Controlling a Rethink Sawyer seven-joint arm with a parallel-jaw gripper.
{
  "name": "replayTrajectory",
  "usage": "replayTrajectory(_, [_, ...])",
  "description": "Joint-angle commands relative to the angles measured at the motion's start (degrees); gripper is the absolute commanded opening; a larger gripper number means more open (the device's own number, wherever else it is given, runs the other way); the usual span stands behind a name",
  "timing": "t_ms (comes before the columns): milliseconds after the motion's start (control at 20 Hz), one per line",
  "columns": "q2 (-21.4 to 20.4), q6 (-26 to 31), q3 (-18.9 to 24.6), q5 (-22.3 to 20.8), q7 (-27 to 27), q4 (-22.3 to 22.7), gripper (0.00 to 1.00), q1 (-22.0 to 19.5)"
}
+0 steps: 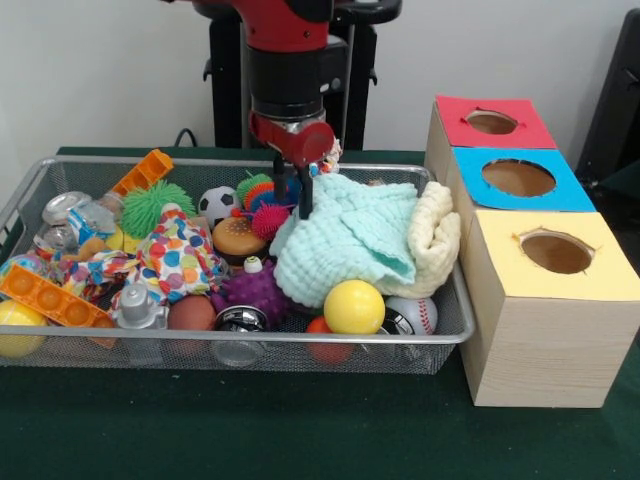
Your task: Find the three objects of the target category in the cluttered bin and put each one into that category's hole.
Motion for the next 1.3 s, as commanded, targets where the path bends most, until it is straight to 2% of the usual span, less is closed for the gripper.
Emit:
replayTrajectory(50, [6.9, -4.6, 3.4, -2.7, 1.5, -3.8, 1.0, 1.2])
replayTrajectory(150, [7.7, -5.7, 1.4, -2.9, 1.7, -5.3, 1.0, 2.8])
replayTrajectory(200, [8.0, -5.5, -0.8, -2.7, 2.0, -6.3, 1.0, 5.0])
replayTrajectory(400, [8.6, -1.5, -8.0, -1.3, 2.9, -9.1, 1.0, 11.4])
replayTrajectory(500, [8.4, 0.1, -10.0, -0.9, 2.9, -9.8, 1.0, 13.2])
replayTrajectory(650, [7.3, 1.8, -10.8, -0.7, 2.5, -9.8, 1.0, 14.3])
replayTrajectory(850, [5.4, 4.1, -10.5, -0.7, 0.9, -10.4, 1.0, 13.7])
replayTrajectory(950, [2.9, 5.8, -9.4, -0.8, -0.3, -9.8, 1.0, 12.8])
replayTrajectory(1200, [-6.8, 15.3, -7.4, -0.6, -3.8, -7.5, 1.0, 11.2])
replayTrajectory(1300, [-8.8, 17.4, -6.5, -0.6, -4.6, -7.3, 1.0, 10.4])
